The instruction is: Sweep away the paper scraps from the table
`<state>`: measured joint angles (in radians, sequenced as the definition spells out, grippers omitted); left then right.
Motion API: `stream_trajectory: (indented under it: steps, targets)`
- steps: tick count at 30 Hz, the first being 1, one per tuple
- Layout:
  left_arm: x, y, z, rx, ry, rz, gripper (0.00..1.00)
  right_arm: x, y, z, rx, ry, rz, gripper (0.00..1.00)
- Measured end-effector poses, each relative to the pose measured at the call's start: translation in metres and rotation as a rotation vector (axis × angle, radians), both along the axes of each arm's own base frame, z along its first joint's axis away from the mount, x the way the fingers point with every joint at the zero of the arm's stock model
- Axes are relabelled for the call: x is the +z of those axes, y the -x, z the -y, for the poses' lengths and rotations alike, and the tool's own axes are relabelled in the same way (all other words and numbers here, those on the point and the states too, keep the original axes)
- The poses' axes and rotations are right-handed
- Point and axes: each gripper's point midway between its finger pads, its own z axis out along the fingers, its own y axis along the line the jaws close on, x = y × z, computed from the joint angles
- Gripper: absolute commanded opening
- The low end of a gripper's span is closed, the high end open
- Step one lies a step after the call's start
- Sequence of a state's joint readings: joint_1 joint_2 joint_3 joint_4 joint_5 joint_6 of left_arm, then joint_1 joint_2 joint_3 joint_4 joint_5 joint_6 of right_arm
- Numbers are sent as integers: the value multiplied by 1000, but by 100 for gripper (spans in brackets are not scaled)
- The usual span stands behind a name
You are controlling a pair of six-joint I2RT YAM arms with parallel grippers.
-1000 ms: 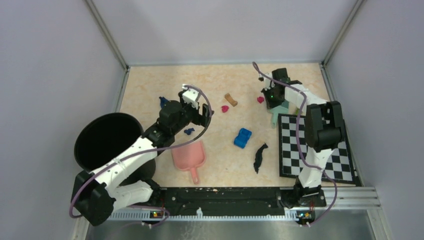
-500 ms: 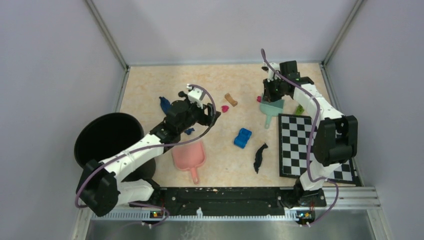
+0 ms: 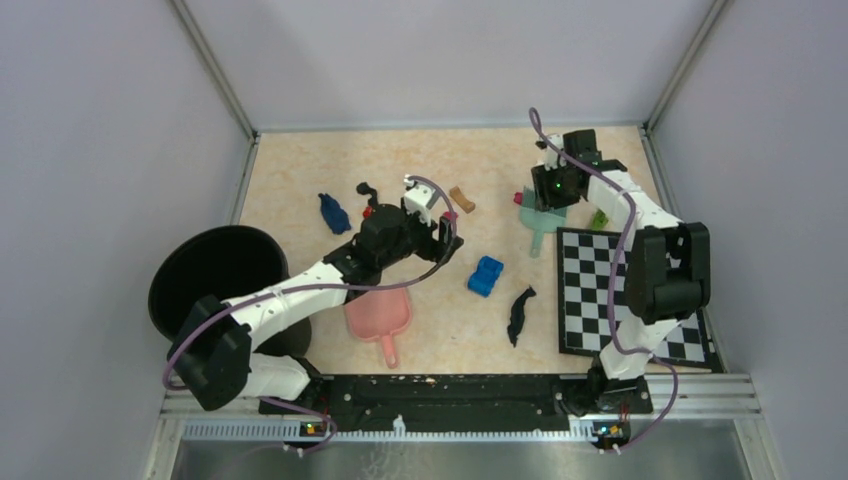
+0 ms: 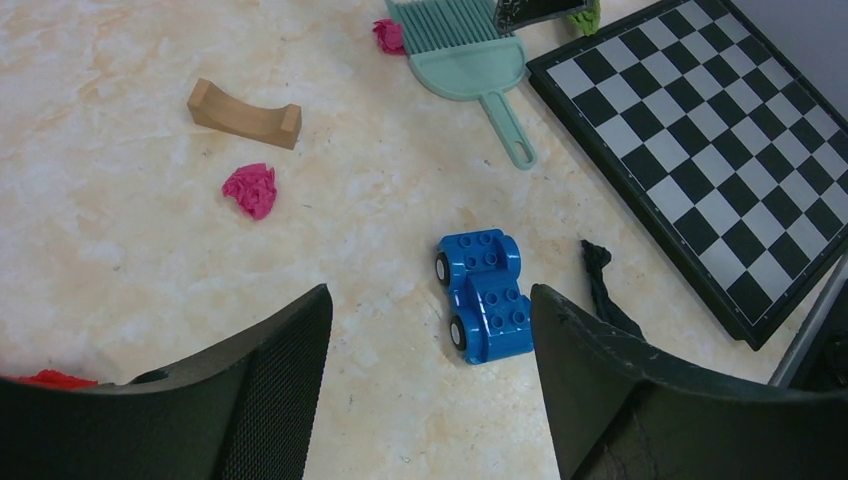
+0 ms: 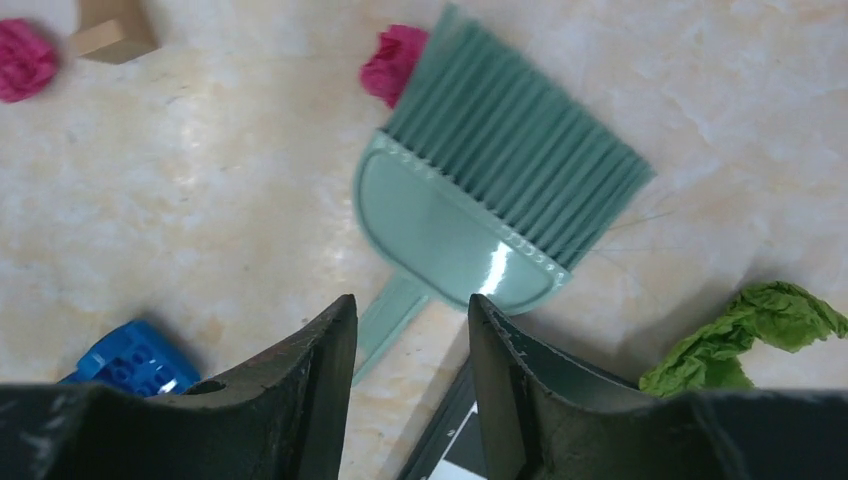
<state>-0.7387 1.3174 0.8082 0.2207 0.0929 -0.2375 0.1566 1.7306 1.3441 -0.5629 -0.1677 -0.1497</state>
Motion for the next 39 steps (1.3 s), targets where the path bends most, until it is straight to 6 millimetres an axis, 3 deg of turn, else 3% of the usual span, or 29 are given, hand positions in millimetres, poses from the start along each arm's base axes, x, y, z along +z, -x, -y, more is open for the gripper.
stream_trajectory:
  steps: [8, 17, 27, 39]
  targets:
    - [4, 7, -3, -2, 1, 3, 78, -41, -44, 64, -246, -50, -66, 31]
    - [9, 12, -6, -3, 20, 5, 78, -82, -50, 67, -296, -100, -160, 23]
    - [5, 16, -8, -1, 16, -15, 78, -77, -56, 66, -314, -118, -146, 27]
    - [2, 18, -9, -1, 15, -33, 77, -70, -53, 81, -341, -93, -120, 25]
